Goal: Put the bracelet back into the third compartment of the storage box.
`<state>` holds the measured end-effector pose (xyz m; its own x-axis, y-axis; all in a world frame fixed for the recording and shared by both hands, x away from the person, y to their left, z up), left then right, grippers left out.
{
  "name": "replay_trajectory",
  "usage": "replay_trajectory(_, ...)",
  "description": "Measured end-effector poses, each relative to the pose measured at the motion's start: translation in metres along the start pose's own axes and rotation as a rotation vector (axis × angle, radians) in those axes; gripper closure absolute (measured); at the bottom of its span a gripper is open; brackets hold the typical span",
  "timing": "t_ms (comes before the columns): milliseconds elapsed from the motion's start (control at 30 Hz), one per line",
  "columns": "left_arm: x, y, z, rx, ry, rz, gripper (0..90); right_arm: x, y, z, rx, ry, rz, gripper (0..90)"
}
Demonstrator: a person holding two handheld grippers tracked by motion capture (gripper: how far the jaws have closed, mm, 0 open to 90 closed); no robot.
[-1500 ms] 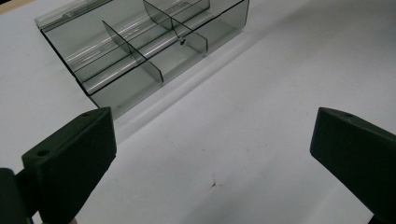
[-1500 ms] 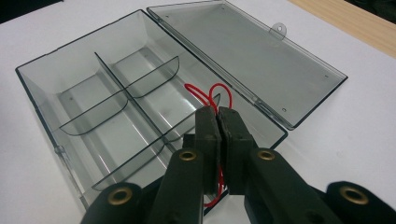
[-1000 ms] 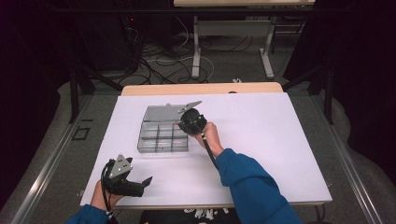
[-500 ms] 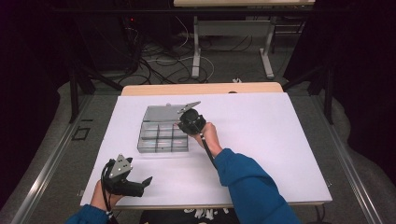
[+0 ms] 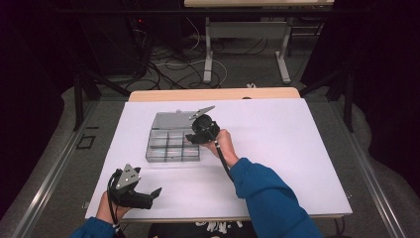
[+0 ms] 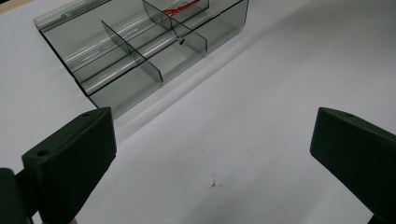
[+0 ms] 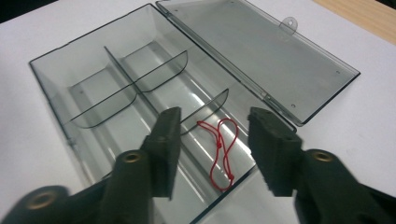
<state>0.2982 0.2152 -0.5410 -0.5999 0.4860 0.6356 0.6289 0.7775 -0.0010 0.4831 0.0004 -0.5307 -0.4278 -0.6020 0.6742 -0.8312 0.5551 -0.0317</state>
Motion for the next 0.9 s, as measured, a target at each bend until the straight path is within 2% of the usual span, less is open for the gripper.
replay_trajectory(33, 0.0, 0.0, 0.0, 0.0, -0.001, 0.0, 0.4, 0.003, 0.001, 0.0, -0.016, 0.009, 0.002, 48.9)
replay_trajectory(67, 0.0, 0.0, 0.0, -0.002, 0.002, 0.0, 0.4, 0.003, 0.001, 0.0, -0.004, -0.014, 0.001, 45.9)
replay_trajectory(200, 0.0, 0.0, 0.0, -0.004, 0.0, -0.003, 0.4, 0.015, 0.002, 0.004, -0.019, 0.006, -0.018, 33.7)
replay_trajectory(233, 0.0, 0.0, 0.0, -0.003, -0.002, 0.0, 0.4, 0.016, 0.002, 0.005, -0.016, -0.01, -0.013, 30.7)
replay_trajectory(267, 0.0, 0.0, 0.0, -0.003, -0.003, -0.001, 0.5, 0.019, 0.002, 0.006, -0.022, 0.006, -0.019, 28.8)
replay_trajectory(300, 0.0, 0.0, 0.0, -0.003, -0.003, -0.001, 0.5, 0.021, 0.001, 0.008, -0.007, 0.004, -0.027, 26.1)
replay_trajectory(333, 0.001, 0.0, 0.0, -0.003, 0.002, -0.003, 0.4, 0.022, 0.002, 0.009, -0.022, -0.015, -0.021, 23.9)
replay_trajectory(400, 0.0, 0.0, 0.0, -0.006, -0.001, -0.004, 0.4, 0.029, 0.002, 0.013, -0.021, 0.009, -0.038, 20.7)
replay_trajectory(533, 0.001, 0.0, 0.0, -0.006, -0.002, -0.005, 0.4, 0.037, 0.001, 0.02, -0.019, -0.007, -0.043, 16.1)
replay_trajectory(567, 0.001, 0.0, 0.0, -0.006, -0.001, -0.005, 0.4, 0.041, 0.002, 0.023, -0.024, 0.016, -0.053, 15.6)
replay_trajectory(600, 0.001, 0.0, 0.0, -0.005, -0.001, -0.005, 0.5, 0.041, 0.001, 0.024, -0.017, 0.001, -0.046, 15.3)
replay_trajectory(767, 0.0, 0.0, 0.0, -0.006, 0.0, -0.002, 0.5, 0.055, 0.001, 0.034, -0.038, 0.02, -0.062, 12.5)
replay_trajectory(900, 0.001, 0.0, 0.0, -0.006, 0.0, -0.004, 0.4, 0.064, -0.001, 0.042, -0.041, 0.006, -0.062, 10.1)
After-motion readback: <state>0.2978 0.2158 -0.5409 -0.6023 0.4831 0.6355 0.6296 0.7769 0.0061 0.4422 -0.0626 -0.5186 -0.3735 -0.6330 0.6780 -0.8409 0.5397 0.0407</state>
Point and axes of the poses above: each handheld gripper's, and its own axes: x roughly backward along the jaws, z roughly out of its underside, y roughly to its left, the point moved 4 cm from there along -x, roughly forward along the jaws, and after that the axes turned 6 degrees about x, right-handed, at the moved point
